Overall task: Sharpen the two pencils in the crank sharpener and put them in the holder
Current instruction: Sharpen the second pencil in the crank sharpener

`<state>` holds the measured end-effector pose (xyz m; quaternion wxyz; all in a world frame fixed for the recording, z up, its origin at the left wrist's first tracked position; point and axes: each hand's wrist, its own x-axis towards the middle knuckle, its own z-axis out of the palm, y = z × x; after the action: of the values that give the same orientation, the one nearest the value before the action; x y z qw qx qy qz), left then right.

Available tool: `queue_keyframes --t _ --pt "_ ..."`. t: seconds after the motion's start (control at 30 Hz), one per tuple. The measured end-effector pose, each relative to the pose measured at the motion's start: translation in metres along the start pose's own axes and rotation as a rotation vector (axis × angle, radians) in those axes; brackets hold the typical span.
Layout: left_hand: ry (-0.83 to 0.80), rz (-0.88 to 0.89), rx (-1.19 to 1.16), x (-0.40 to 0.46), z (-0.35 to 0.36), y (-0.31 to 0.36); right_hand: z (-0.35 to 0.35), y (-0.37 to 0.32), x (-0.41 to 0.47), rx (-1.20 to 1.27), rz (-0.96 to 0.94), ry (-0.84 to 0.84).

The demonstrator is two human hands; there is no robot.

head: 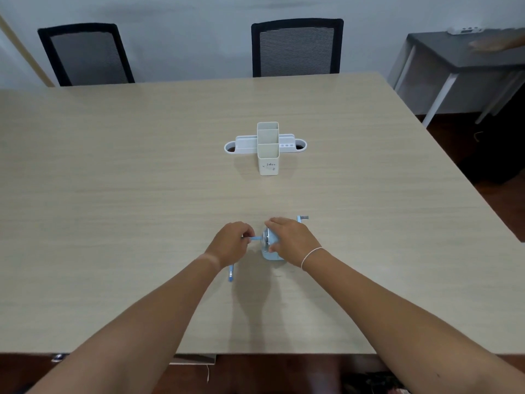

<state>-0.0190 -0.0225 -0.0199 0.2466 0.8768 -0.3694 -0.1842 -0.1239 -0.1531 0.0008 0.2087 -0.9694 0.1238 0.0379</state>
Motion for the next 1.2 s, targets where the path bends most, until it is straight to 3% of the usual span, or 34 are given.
queue_keyframes --t 0.27,0.4,0.57,0.73,0.9,1.2 --pt "-0.066 0.04 0.101 -0.004 -0.009 0.005 -0.006 -0.002 -0.003 0.074 0.019 -0.03" --pt "-0.045 0.042 0.089 -0.003 -0.013 0.012 -0.018 0.004 -0.008 0.213 0.057 0.136" --pt "-0.019 0.104 0.06 0.002 -0.018 0.033 -0.033 0.034 -0.006 0.211 0.137 0.277" --pt "-0.168 0.184 0.344 0.01 -0.003 0.059 -0.024 0.055 -0.004 0.116 0.2 0.181" --pt "-0.2 0.124 0.491 0.018 0.017 0.066 -0.012 0.069 -0.001 0.039 0.202 0.123" --pt "-0.178 0.079 0.415 0.025 0.033 0.062 0.009 0.08 0.007 0.033 0.202 0.207"
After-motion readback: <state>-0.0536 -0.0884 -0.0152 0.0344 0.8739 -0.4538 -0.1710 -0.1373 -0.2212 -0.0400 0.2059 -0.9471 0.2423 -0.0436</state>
